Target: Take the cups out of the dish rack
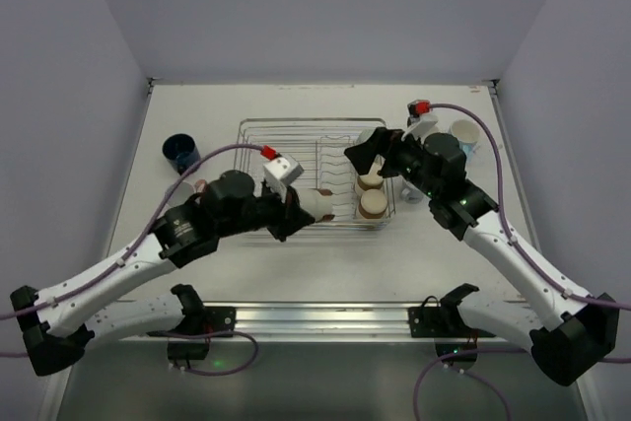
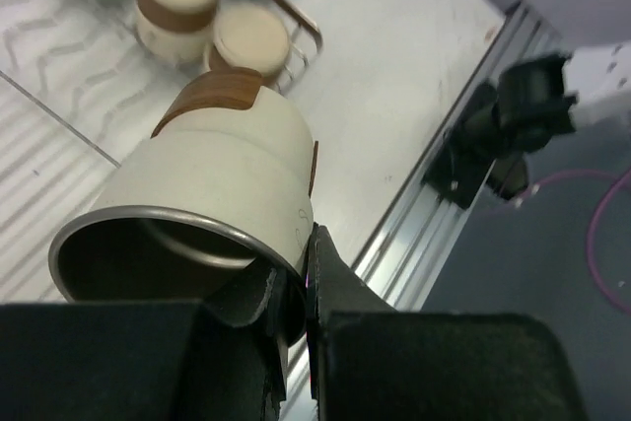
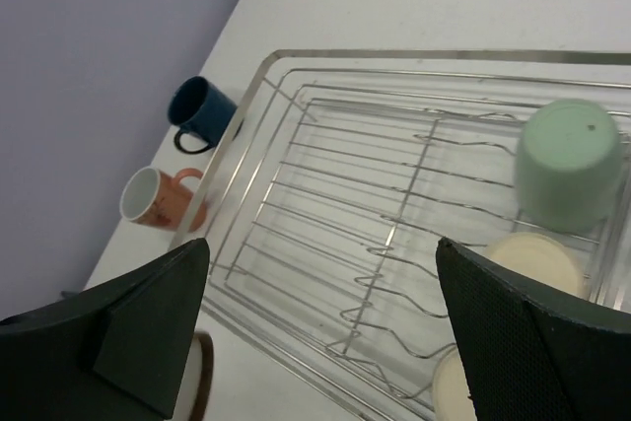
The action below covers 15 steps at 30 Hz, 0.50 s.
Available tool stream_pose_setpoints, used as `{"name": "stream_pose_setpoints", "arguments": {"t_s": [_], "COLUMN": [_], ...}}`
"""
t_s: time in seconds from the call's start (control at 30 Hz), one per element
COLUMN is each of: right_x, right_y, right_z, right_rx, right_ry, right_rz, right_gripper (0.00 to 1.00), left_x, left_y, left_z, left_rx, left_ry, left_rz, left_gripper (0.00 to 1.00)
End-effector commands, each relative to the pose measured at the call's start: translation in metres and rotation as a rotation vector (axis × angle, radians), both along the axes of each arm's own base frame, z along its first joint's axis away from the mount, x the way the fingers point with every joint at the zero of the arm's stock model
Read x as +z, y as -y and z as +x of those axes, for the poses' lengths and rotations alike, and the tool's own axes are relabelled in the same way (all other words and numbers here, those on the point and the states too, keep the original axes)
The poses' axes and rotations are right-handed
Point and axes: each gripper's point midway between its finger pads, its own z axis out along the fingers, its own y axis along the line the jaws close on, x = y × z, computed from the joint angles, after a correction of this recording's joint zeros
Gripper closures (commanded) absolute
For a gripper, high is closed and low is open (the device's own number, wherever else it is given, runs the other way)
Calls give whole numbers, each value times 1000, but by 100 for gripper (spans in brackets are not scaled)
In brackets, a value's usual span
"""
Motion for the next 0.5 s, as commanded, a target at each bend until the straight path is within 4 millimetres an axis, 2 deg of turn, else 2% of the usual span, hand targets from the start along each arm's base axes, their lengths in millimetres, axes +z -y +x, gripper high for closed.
{"name": "stream_pose_setpoints", "arguments": {"t_s": [0.0,0.03,0.07,0.13,0.17,0.3,0.47], "right_x": [13,15,15,13,9,-8,-28], "right_y": [41,49,52,61,65,75,78], "right_z": [0,-4,-5,-8,-8,-9,-9], "right_rx": [-130,-149,-159,-187,-201,-234,-245], "right_ry": [65,72,74,71,64,29,-12], "right_rz": [-153,-167,-175,-201,-216,-265,-291], "right_gripper": [1,1,1,1,1,1,1], "left_x": [-35,-49,-66,-88,-104,-137,-178], "left_y": [1,-4,7,4,11,10,-1], "left_z": [-7,-5,-19,-24,-35,-43,-39], "left_rx": [116,170,130,175,157,179,215], "left_ry": [36,44,38,33,23,17,15], "left_rz": [234,305,365,453,501,604,749], "left_gripper": [100,100,100,100,100,100,100]}}
